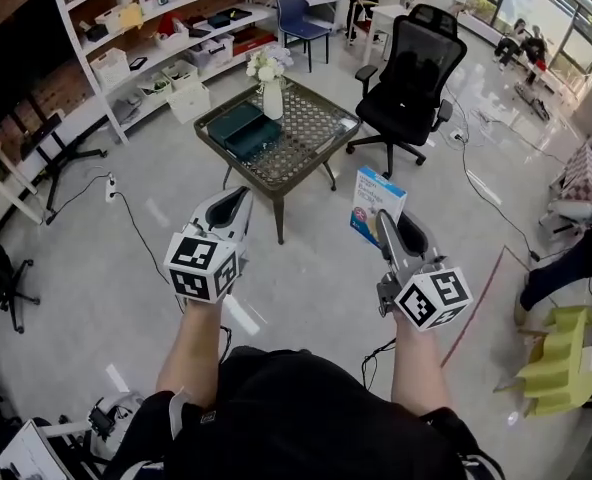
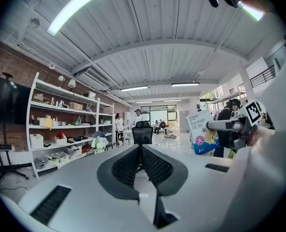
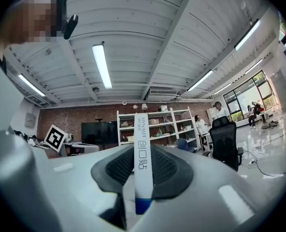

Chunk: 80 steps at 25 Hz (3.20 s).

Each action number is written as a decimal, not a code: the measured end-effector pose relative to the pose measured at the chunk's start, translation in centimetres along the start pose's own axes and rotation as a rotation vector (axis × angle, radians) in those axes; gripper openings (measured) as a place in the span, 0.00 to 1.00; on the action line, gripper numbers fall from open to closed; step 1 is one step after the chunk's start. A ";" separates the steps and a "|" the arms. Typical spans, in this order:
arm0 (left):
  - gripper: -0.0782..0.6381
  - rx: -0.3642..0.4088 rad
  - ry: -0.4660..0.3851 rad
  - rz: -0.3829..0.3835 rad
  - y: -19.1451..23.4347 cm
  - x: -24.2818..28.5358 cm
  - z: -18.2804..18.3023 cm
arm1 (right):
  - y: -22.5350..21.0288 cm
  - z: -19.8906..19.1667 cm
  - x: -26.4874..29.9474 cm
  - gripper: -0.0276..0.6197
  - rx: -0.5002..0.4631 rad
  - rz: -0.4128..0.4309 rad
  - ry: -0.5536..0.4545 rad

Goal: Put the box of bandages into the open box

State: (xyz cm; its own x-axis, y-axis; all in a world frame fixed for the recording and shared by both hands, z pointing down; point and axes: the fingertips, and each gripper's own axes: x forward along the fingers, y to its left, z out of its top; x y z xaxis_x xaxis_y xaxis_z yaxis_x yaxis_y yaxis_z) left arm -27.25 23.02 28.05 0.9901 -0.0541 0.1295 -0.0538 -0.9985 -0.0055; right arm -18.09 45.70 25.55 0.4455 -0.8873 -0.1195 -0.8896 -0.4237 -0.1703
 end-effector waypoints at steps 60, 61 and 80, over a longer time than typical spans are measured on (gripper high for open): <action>0.14 -0.232 0.115 0.317 33.1 36.5 -3.0 | -16.7 -15.2 53.0 0.20 0.134 0.498 0.407; 0.14 -0.232 0.120 0.337 33.0 37.3 -2.8 | -17.3 -15.5 53.6 0.20 0.138 0.524 0.422; 0.14 -0.298 0.145 0.566 35.4 37.0 -4.8 | -15.4 -22.0 59.0 0.20 0.184 0.770 0.613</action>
State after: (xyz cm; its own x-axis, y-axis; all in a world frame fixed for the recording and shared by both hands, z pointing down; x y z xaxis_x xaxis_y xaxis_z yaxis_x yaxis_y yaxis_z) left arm 6.82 -14.32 37.40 0.7721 -0.5494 0.3194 -0.6154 -0.7718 0.1603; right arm 19.72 -4.13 42.68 -0.4208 -0.8707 0.2548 -0.8612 0.2951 -0.4138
